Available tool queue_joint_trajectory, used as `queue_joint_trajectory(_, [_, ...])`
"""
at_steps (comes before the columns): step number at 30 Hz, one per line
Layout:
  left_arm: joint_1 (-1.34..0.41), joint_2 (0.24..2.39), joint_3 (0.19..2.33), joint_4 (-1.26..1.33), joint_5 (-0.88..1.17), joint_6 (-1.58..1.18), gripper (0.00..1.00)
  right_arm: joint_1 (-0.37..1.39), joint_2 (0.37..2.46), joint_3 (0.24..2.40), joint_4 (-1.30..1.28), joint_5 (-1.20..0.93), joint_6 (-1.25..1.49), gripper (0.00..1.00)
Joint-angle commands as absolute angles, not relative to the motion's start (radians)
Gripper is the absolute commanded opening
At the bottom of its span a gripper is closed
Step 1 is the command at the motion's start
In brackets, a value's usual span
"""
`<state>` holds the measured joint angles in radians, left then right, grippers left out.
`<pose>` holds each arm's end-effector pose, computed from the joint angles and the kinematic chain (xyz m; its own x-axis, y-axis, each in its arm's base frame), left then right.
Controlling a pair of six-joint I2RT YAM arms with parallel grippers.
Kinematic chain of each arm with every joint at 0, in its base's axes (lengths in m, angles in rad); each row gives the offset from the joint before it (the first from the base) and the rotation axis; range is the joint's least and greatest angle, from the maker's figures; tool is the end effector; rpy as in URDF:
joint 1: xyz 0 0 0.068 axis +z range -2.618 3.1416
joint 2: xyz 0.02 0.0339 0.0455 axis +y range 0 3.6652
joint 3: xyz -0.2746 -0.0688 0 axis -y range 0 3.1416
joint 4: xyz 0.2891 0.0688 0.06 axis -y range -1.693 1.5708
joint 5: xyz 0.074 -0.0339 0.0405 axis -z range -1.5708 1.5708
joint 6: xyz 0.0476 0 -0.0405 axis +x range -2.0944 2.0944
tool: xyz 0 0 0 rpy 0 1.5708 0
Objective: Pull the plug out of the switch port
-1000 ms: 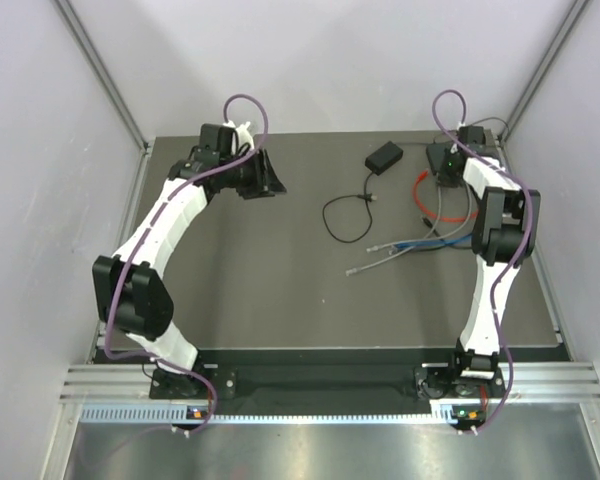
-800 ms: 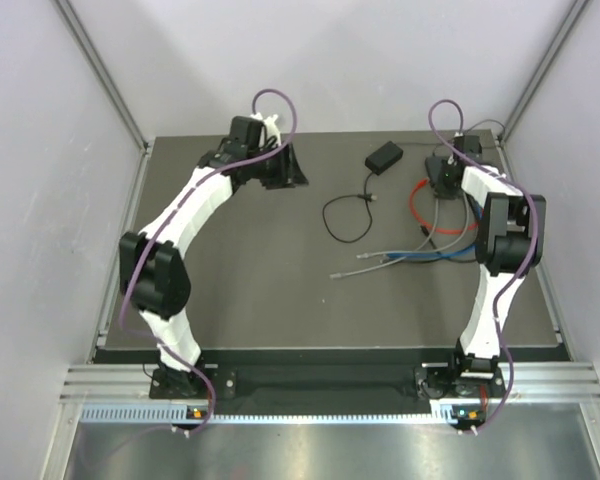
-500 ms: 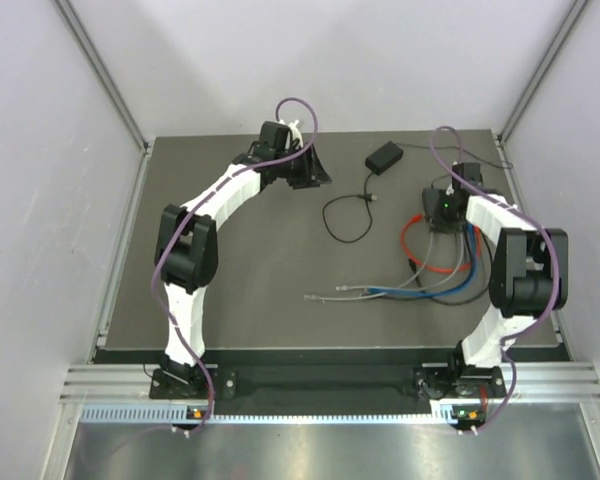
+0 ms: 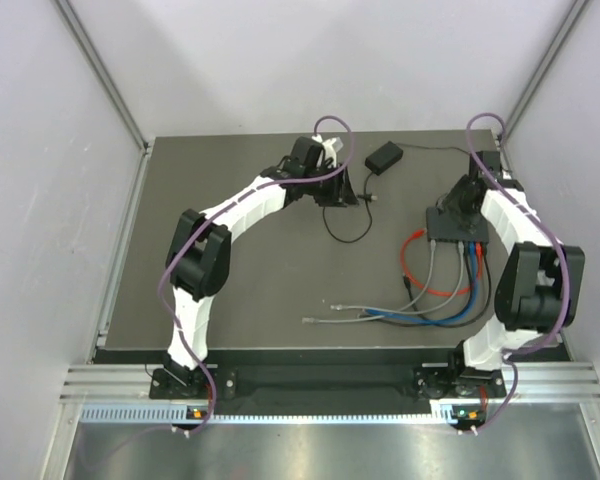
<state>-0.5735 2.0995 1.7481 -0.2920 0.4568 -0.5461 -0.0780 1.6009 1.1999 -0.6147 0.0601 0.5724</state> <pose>0.4456 -0.3128 0.2374 -0.8375 -0.0139 -0.5463 0.4077 0.6497 -0.6416 0.3805 -0.0326 0.2271 -0.6530 0.5934 -0.4707 0.5508 0.7986 0.2426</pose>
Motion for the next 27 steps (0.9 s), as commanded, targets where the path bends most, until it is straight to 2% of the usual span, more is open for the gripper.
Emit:
queue_joint_trajectory(1, [-0.555, 1.996, 1.721, -0.288, 0.443, -0.476, 0.49, -0.091, 1.695, 1.314, -0.684, 0.185, 0.785, 0.57])
queue_joint_trajectory(4, [-0.555, 1.977, 1.703, -0.316, 0.454, -0.447, 0.49, -0.095, 1.762, 1.408, -0.816, 0.364, 0.859, 0.54])
queue_joint_trajectory(6, [-0.555, 1.953, 1.675, -0.322, 0.466, -0.436, 0.49, -0.12, 1.775, 1.417, -0.865, 0.406, 0.9, 0.52])
queue_joint_trajectory(14, [-0.555, 1.895, 1.586, -0.302, 0.502, -0.388, 0.49, -0.172, 1.781, 1.31, -0.761, 0.385, 0.864, 0.52])
queue_joint_trajectory(16, [-0.557, 1.891, 1.579, -0.292, 0.508, -0.397, 0.49, -0.173, 1.798, 1.324, -0.732, 0.387, 0.792, 0.59])
queue_joint_trajectory(22, [-0.557, 1.87, 1.529, -0.273, 0.551, -0.411, 0.49, -0.173, 1.91, 1.379, -0.678, 0.322, 0.661, 0.88])
queue_joint_trajectory(24, [-0.557, 1.865, 1.52, -0.272, 0.552, -0.42, 0.49, -0.173, 1.922, 1.374, -0.625, 0.29, 0.62, 0.92])
queue_joint_trajectory(27, [-0.563, 1.858, 1.506, -0.252, 0.545, -0.433, 0.49, -0.169, 1.95, 1.371, -0.575, 0.204, 0.543, 0.91])
